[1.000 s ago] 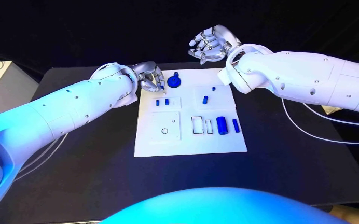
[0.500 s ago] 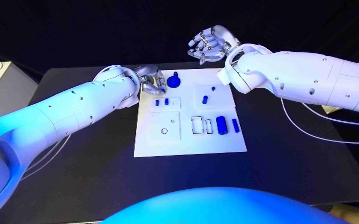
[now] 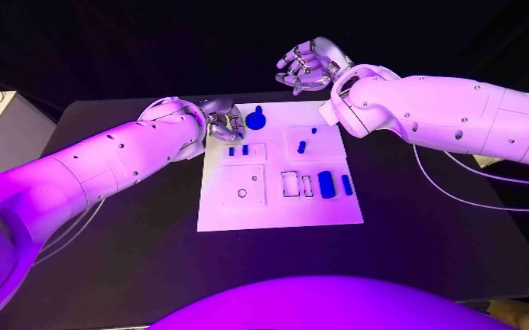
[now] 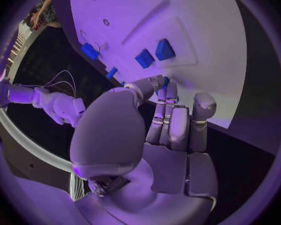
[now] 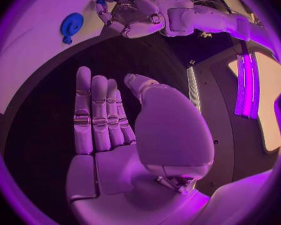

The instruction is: Assemble the parts on the task board

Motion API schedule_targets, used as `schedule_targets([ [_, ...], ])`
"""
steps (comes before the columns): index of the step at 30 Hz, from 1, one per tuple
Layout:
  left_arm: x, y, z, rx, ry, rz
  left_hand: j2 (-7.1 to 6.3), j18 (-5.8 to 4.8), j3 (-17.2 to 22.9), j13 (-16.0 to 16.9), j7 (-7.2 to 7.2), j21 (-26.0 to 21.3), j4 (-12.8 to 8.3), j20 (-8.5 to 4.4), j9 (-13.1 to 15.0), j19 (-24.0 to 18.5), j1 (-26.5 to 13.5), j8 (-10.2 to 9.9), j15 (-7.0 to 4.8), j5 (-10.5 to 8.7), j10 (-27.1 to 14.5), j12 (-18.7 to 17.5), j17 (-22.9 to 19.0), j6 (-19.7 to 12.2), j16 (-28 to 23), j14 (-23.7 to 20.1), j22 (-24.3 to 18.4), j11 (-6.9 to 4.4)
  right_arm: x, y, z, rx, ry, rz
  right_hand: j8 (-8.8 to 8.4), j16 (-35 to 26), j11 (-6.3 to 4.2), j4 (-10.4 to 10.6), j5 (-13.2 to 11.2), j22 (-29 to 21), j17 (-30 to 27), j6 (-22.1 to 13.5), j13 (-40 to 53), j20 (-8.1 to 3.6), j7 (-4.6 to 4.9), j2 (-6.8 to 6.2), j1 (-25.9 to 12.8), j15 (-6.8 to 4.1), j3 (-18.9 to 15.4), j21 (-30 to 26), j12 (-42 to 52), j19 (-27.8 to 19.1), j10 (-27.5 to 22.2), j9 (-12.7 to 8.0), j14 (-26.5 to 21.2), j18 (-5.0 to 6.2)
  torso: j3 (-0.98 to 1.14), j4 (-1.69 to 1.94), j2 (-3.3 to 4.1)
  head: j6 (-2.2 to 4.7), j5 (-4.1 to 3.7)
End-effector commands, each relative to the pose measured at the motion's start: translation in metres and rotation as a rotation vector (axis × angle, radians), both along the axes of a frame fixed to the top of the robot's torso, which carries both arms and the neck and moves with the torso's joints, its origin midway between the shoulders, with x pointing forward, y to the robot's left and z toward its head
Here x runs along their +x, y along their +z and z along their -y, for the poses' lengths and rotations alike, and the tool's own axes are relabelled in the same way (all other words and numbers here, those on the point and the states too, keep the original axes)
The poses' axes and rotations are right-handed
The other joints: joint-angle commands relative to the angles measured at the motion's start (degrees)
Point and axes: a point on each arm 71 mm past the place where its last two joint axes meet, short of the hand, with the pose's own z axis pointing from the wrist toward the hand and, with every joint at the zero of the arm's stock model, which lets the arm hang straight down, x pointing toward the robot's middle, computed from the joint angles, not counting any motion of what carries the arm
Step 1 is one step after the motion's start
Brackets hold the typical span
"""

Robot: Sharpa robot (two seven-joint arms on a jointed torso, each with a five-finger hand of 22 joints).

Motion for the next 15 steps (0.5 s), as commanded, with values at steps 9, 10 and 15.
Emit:
schedule_targets([
  [9,-0.0006,-0.0035,0.0032,0.024,-0.008,-0.017,0.07,-0.27,-0.3,-0.1,-0.02,0.1,0.0,-0.12,0.0,0.3,-0.4,0.1,0.03,0.03,0.3,-0.3,-0.3,0.2,0.3,0.3,-0.1,0.06,-0.0008,0.0001,-0.0023,-0.003,0.016,0.000,0.34,-0.3,-0.08,-0.2,0.1,-0.1,-0.1,0.4,-0.1,0.08,-0.03,0.19,-0.5,-0.17,0.2,-0.2,-0.3,0.3,0.3,0.1,-0.2,0.68,-0.07,0.04,0.08,0.01,-0.07],
  [10,-0.0006,-0.0039,0.0036,0.024,-0.008,-0.016,0.07,-0.27,-0.3,-0.1,-0.02,0.1,0.0,-0.12,0.0,0.3,-0.4,0.1,0.03,0.03,0.3,-0.3,-0.3,0.2,0.3,0.3,-0.1,0.06,-0.0008,0.0000,-0.0024,-0.003,0.016,0.000,0.38,-0.4,-0.10,-0.3,0.1,-0.2,-0.1,0.4,-0.2,0.07,-0.05,0.21,-0.5,-0.18,0.2,-0.3,-0.4,0.3,0.4,0.1,-0.2,0.68,-0.06,0.02,0.07,0.01,-0.08],
  [15,-0.0012,-0.0072,0.0059,0.027,-0.010,-0.018,0.13,-0.25,-0.2,-0.1,0.04,0.1,-0.1,-0.15,0.1,0.3,-0.3,-0.2,0.07,0.02,0.3,-0.7,-0.5,0.0,0.2,0.2,-0.1,0.14,-0.0008,-0.0001,-0.0032,-0.003,0.019,-0.003,0.38,-0.4,-0.10,-0.3,0.1,-0.2,-0.1,0.4,-0.2,0.07,-0.05,0.21,-0.5,-0.18,0.2,-0.3,-0.4,0.3,0.4,0.1,-0.2,0.68,-0.05,-0.06,0.07,0.01,-0.05],
])
